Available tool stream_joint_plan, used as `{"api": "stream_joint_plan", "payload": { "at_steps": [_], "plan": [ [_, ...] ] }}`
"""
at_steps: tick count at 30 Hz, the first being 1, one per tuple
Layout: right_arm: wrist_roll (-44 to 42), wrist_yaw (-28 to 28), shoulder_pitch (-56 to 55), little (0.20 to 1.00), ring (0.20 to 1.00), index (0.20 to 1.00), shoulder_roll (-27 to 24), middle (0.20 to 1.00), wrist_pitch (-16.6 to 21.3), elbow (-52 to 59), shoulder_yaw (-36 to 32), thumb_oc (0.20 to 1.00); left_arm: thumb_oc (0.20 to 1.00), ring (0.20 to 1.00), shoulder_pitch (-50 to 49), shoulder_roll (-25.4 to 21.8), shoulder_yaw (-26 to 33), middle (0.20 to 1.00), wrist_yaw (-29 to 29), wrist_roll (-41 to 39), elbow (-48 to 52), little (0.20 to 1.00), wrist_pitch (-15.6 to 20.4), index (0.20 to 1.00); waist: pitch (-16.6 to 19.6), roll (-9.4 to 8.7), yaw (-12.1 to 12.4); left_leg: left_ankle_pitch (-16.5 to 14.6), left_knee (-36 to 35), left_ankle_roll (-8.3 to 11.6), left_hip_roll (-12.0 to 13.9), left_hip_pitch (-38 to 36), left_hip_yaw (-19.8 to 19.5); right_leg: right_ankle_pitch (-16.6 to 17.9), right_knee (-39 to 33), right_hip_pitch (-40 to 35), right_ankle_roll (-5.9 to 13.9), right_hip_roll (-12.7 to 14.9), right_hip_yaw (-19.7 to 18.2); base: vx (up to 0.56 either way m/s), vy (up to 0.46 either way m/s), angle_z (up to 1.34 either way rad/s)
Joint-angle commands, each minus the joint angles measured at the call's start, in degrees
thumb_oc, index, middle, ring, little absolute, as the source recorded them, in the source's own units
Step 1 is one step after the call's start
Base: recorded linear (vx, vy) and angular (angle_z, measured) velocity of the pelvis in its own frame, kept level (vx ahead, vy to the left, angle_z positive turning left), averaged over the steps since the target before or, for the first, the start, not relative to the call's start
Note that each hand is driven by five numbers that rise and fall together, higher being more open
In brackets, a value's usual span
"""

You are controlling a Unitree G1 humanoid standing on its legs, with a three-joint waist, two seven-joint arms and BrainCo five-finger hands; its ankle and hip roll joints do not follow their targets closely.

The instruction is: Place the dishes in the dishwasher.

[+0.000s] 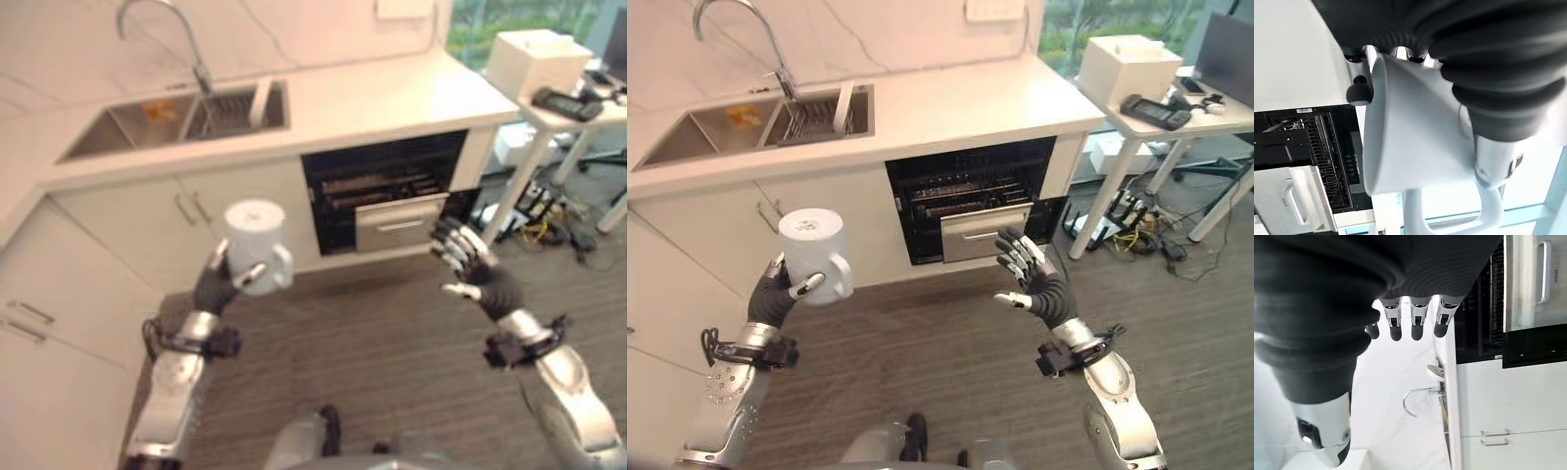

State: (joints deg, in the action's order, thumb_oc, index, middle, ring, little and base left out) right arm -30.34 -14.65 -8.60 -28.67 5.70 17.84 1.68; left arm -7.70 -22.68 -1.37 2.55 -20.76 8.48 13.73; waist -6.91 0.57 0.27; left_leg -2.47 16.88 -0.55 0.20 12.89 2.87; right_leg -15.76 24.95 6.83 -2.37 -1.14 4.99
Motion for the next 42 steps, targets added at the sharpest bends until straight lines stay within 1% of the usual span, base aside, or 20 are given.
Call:
{"api": "stream_joint_plan", "payload": {
  "at_steps": [1,5,7,9,10,12,13,15,18,20,21,24,28,30,31,33,36,38,39,42],
  "plan": [
    [-0.9,-1.1,1.8,1.000,1.000,1.000,0.8,1.000,3.0,2.5,-2.1,1.000,0.200,0.200,2.3,-3.9,2.3,0.200,-1.2,1.3,3.0,0.200,2.5,0.200,3.4,-2.47,0.8,-2.6,0.3,1.00,-2.4,-2.5,0.4,10.9,-7.8,-2.2,8.51,4.1,4.1,0.22,0.169,-0.12],
    [-0.4,-1.3,2.9,1.000,1.000,1.000,1.8,1.000,3.0,2.1,-1.6,1.000,0.200,0.200,2.5,-4.4,2.8,0.200,-1.3,1.7,3.2,0.200,2.6,0.200,3.9,-2.52,1.1,-3.4,0.3,0.28,-2.8,-3.7,0.2,13.0,-7.8,-3.7,8.93,5.0,5.9,0.17,0.152,-0.05],
    [0.1,-1.2,3.9,1.000,1.000,1.000,2.4,1.000,3.0,2.1,-0.7,1.000,0.200,0.200,2.8,-4.4,2.8,0.200,-1.3,2.0,2.9,0.200,3.1,0.200,3.7,-2.55,1.2,-3.8,0.3,-0.57,-3.1,-4.0,-0.4,16.0,-7.8,-4.7,9.69,5.0,6.4,0.15,0.182,-0.05],
    [0.3,-0.8,4.8,1.000,1.000,1.000,2.6,1.000,2.8,1.9,-0.1,1.000,0.200,0.200,2.5,-4.5,3.0,0.200,-0.9,2.1,3.0,0.200,3.5,0.200,3.4,-2.06,1.3,-3.7,0.3,-1.20,-3.4,-4.4,-2.1,21.0,-7.8,-6.5,10.60,3.6,6.4,0.15,0.199,0.03],
    [0.1,-0.7,5.2,1.000,1.000,1.000,3.0,1.000,2.7,1.8,0.1,1.000,0.200,0.200,2.5,-4.4,2.7,0.200,-0.8,2.6,2.8,0.200,4.2,0.200,3.1,-1.63,1.2,-3.8,0.3,-1.75,-3.6,-4.4,-2.9,23.3,-2.5,-5.7,11.02,2.8,5.5,0.11,0.194,-0.01],
    [0.7,-0.7,5.4,1.000,1.000,1.000,3.7,1.000,2.6,1.8,0.5,1.000,0.200,0.200,2.9,-4.3,2.4,0.200,-1.2,3.6,2.7,0.200,4.6,0.200,2.9,-1.52,1.1,-4.0,0.3,-2.18,-4.1,-4.4,-3.6,23.8,2.9,-3.2,11.05,2.6,4.1,0.08,0.138,0.02],
    [1.3,-0.5,5.9,1.000,1.000,1.000,4.0,1.000,2.4,1.3,1.1,1.000,0.200,0.200,3.8,-4.3,2.1,0.200,-1.6,3.5,2.3,0.200,4.2,0.200,3.1,-1.81,1.4,-4.1,0.3,-2.35,-4.3,-4.1,-3.7,23.3,2.2,-2.5,10.85,3.5,4.2,0.14,0.006,0.14],
    [0.2,-1.1,5.7,1.000,1.000,1.000,3.3,1.000,3.9,0.2,1.1,1.000,0.200,0.200,6.1,-5.0,1.3,0.200,-1.8,4.2,1.7,0.200,3.4,0.200,2.8,-3.08,0.9,-5.2,0.3,-2.17,-4.2,-5.2,-4.2,22.2,-7.8,-2.1,10.35,7.7,4.1,0.15,-0.156,-0.06],
    [-0.8,-1.7,5.5,1.000,1.000,1.000,2.9,1.000,4.3,0.6,0.5,1.000,0.200,0.200,7.1,-4.9,-0.2,0.200,-3.4,5.9,2.3,0.200,3.1,0.200,2.2,-4.14,0.1,-7.4,0.3,-1.72,-3.8,-6.5,-4.0,20.8,-7.8,3.0,11.36,12.8,0.6,0.09,-0.231,0.06],
    [-0.7,-1.9,6.1,1.000,1.000,1.000,3.0,1.000,3.2,1.4,0.8,1.000,0.200,0.200,7.3,-4.9,-0.7,0.200,-4.7,6.5,3.1,0.200,2.3,0.200,2.2,-4.32,0.1,-8.3,0.3,-1.26,-3.0,-7.2,-3.7,21.5,-7.8,6.0,12.38,15.3,-0.4,0.15,-0.314,0.40],
    [-1.2,-2.1,6.9,1.000,1.000,1.000,3.0,1.000,2.0,2.2,1.2,1.000,0.200,0.200,7.6,-5.3,-0.5,0.200,-5.8,7.1,3.8,0.200,1.6,0.200,1.9,-4.28,0.1,-9.3,0.3,-0.63,-1.7,-8.2,-4.1,22.5,-7.8,10.1,13.28,17.3,-2.5,0.18,-0.357,0.25],
    [-1.6,-2.2,5.9,1.000,1.000,1.000,3.1,1.000,1.7,3.1,0.6,1.000,0.200,0.200,6.9,-6.0,0.2,0.200,-4.5,6.8,4.3,0.200,1.7,0.200,1.9,-4.60,-0.1,-10.0,0.3,-0.31,-0.8,-8.7,-5.9,22.5,-7.8,9.9,13.28,16.3,-5.9,0.25,-0.474,0.27],
    [-3.3,-1.7,6.0,1.000,1.000,1.000,1.3,1.000,-0.2,4.5,0.5,1.000,0.200,0.200,4.7,-6.3,2.0,0.200,-3.0,2.9,6.0,0.200,1.3,0.200,2.6,-5.20,0.8,-10.1,0.3,2.51,3.8,-10.4,-6.4,17.8,-7.8,6.8,14.43,15.0,-2.9,0.27,-0.664,0.49],
    [-3.6,-2.2,7.3,1.000,1.000,1.000,0.0,1.000,-1.5,4.1,1.5,1.000,0.200,0.200,3.6,-5.9,2.3,0.200,-3.0,0.0,6.3,0.200,1.0,0.200,2.8,-4.86,0.9,-9.5,0.3,4.29,6.7,-11.6,-5.4,16.4,-7.8,6.1,13.47,13.3,-1.8,0.21,-0.481,-0.08],
    [-4.0,-2.6,7.7,1.000,1.000,1.000,-0.3,1.000,-1.9,3.8,1.8,1.000,0.200,0.200,3.5,-5.6,2.2,0.200,-3.1,-0.9,6.3,0.200,1.1,0.200,2.8,-4.75,0.9,-8.6,0.3,4.70,7.6,-11.7,-4.9,16.0,-7.8,5.7,12.81,12.5,-1.6,0.17,-0.411,-0.19],
    [-4.1,-3.8,6.8,1.000,1.000,1.000,-1.0,1.000,-2.2,3.5,1.9,1.000,0.200,0.200,2.7,-4.4,2.3,0.200,-2.1,-4.0,6.7,0.200,1.5,0.200,2.1,-4.31,1.4,0.6,0.3,5.10,9.2,-11.0,-3.3,13.9,-7.8,3.0,10.20,9.3,-0.9,0.20,-0.504,-0.11],
    [-3.3,-3.6,5.2,1.000,1.000,1.000,-1.4,1.000,-0.9,2.9,0.3,1.000,0.200,0.200,1.9,-3.6,2.5,0.200,0.7,-5.6,6.7,0.200,2.8,0.200,1.3,-4.59,1.1,2.2,0.3,4.40,7.9,-9.8,0.8,13.0,-7.8,1.6,9.00,9.2,0.7,0.09,-0.221,0.11],
    [-3.2,-2.6,5.0,1.000,1.000,1.000,-1.8,1.000,-0.5,2.6,0.0,1.000,0.200,0.200,1.3,-3.5,2.6,0.200,1.7,-6.0,6.3,0.200,3.3,0.200,1.1,-3.90,1.0,-2.3,0.3,3.56,6.0,-7.8,0.6,13.1,-7.8,1.7,9.51,9.4,1.8,0.08,0.017,0.79],
    [-2.4,-2.7,4.0,1.000,1.000,1.000,-1.2,1.000,-0.3,2.9,-0.7,1.000,0.200,0.200,0.9,-3.2,2.9,0.200,2.7,-6.1,5.9,0.200,3.4,0.200,1.7,-2.91,0.5,-3.5,0.3,3.84,5.8,-5.2,0.0,12.9,-7.8,1.9,9.84,9.4,3.1,0.12,0.101,0.87],
    [-1.3,-1.7,1.9,1.000,1.000,1.000,-0.4,1.000,1.5,3.2,-1.5,1.000,0.200,0.200,2.0,-2.8,2.2,0.200,4.5,-5.7,4.3,0.200,3.7,0.200,1.8,-2.30,0.1,-1.4,0.3,5.62,6.6,-2.6,0.3,12.7,-7.8,1.2,10.30,10.1,5.1,0.12,0.131,0.81]
  ]
}}
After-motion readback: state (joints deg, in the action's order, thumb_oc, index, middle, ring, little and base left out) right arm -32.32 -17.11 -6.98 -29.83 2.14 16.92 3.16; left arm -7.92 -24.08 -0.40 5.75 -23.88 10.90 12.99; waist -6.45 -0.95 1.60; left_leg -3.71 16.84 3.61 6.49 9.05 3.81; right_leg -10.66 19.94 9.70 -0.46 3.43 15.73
